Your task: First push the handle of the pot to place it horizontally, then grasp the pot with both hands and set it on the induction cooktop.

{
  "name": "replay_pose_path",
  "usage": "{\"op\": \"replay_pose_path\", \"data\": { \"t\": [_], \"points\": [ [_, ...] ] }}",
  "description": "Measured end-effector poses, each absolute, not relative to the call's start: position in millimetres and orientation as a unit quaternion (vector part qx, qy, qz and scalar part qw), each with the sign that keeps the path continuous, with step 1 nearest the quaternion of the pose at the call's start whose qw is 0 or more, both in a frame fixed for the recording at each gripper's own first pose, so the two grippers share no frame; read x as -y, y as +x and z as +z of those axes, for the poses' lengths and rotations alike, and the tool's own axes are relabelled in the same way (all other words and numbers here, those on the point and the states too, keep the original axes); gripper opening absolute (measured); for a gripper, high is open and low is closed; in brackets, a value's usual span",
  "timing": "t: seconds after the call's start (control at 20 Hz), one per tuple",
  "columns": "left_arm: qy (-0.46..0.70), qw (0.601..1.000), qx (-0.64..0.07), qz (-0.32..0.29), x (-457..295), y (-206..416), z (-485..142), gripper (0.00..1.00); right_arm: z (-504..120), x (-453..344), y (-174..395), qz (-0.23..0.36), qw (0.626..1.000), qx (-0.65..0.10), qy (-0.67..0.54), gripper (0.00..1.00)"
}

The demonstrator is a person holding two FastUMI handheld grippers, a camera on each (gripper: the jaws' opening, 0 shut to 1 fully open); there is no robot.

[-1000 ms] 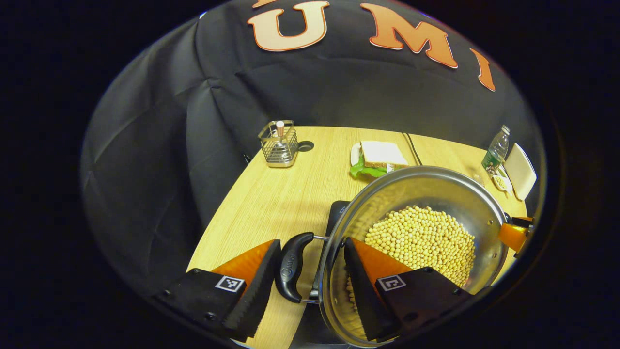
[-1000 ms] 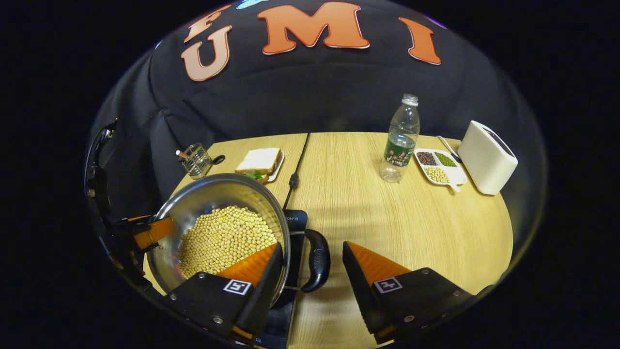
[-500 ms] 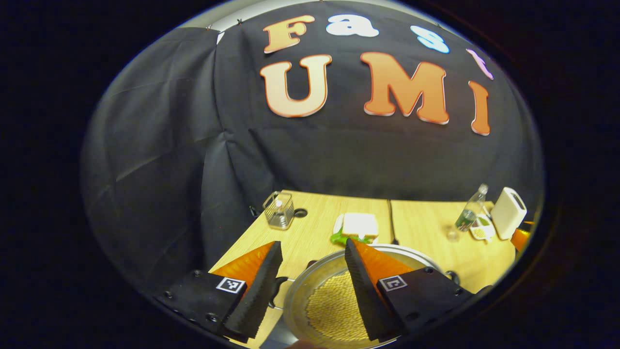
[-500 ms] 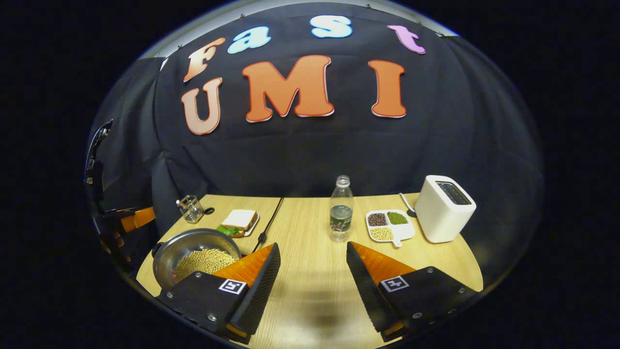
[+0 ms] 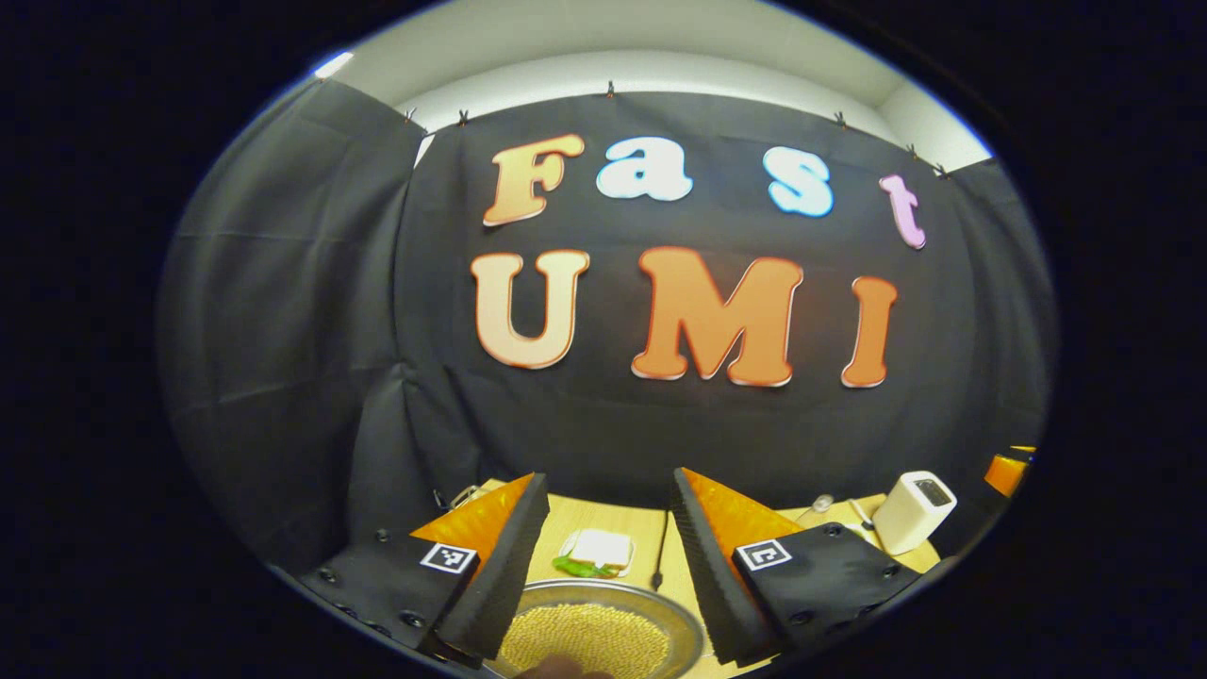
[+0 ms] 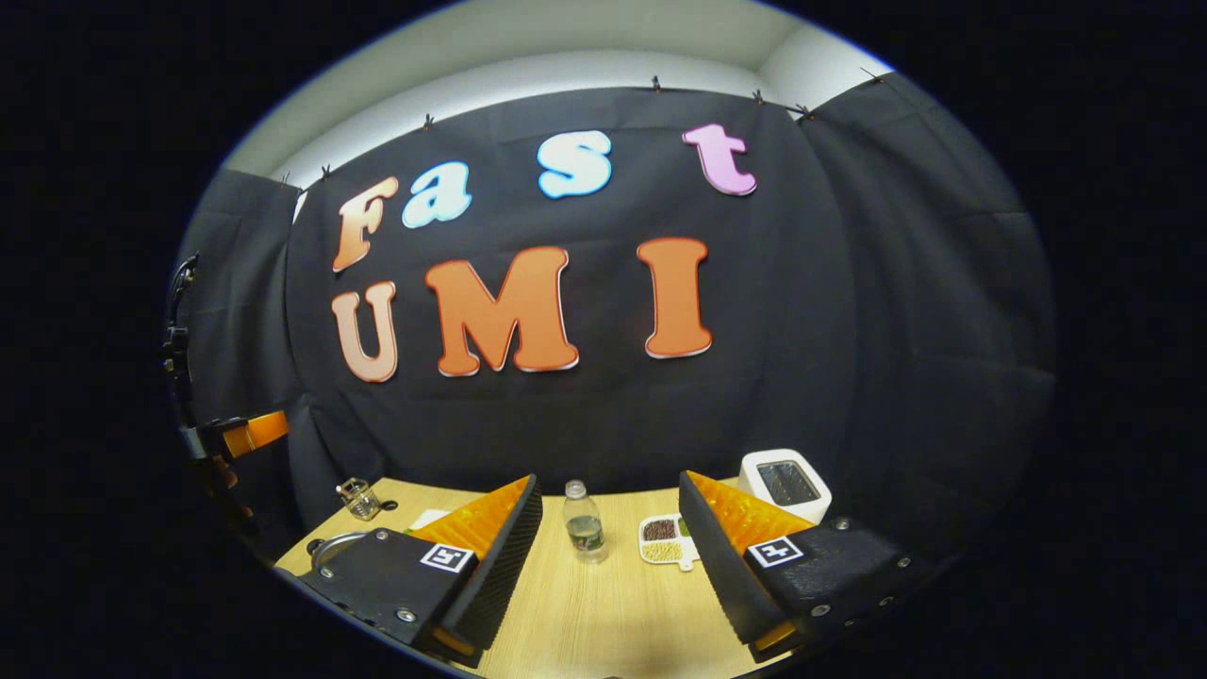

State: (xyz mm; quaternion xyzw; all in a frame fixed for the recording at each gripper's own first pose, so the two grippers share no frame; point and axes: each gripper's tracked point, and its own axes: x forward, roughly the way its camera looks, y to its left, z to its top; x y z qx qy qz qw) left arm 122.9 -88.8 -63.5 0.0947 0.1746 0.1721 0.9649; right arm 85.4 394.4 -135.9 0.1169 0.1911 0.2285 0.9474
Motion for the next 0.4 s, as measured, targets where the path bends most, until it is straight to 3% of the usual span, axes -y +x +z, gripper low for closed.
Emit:
{"op": "replay_pose_path", "data": {
  "t": [0.35, 0.4],
  "points": [
    [0.096, 0.986, -0.062, 0.121, 163, 131, 33, 0.86, -33, -362, 85, 0.252, 0.957, -0.085, 0.118, 0.91],
    [0.099, 0.986, -0.055, 0.124, 165, 128, 41, 0.84, -19, -364, 80, 0.262, 0.954, -0.074, 0.122, 0.96]
  ]
}}
